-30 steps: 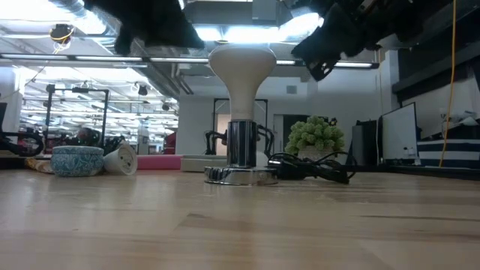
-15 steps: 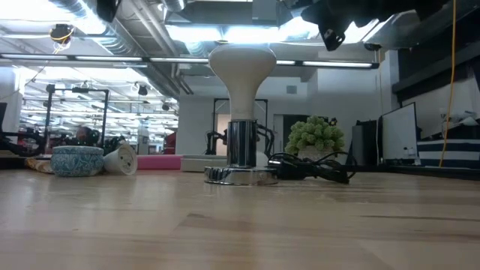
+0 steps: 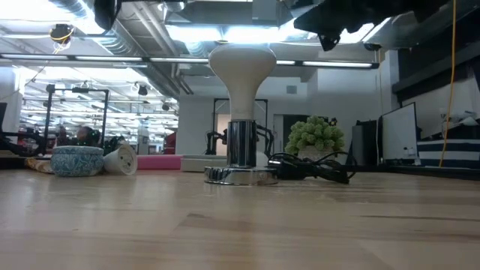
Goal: Screw lightbulb
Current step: Insert the lightbulb on the lamp
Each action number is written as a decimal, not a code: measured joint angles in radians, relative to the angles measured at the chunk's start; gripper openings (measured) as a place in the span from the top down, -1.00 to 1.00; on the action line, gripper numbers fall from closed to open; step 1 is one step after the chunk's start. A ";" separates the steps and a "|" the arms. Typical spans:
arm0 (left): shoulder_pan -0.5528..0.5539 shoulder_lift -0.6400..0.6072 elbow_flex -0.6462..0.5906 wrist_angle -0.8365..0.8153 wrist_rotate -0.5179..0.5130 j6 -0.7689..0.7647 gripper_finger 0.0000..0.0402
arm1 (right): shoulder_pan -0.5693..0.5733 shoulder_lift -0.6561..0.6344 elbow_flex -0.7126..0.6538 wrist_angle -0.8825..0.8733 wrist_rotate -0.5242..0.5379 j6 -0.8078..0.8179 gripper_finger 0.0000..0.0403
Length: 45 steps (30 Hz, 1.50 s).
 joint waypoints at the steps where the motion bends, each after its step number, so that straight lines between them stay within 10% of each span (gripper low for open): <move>1: 0.003 0.003 0.000 0.000 0.006 0.000 0.99 | 0.000 0.000 0.000 0.019 0.015 -0.017 0.95; 24: 0.145 0.132 0.000 0.304 0.258 0.302 0.99 | 0.000 0.059 0.001 0.055 0.163 -0.121 0.99; 45: 0.147 0.133 0.000 0.099 0.351 0.153 0.99 | 0.000 0.220 0.001 0.081 0.162 -0.080 0.98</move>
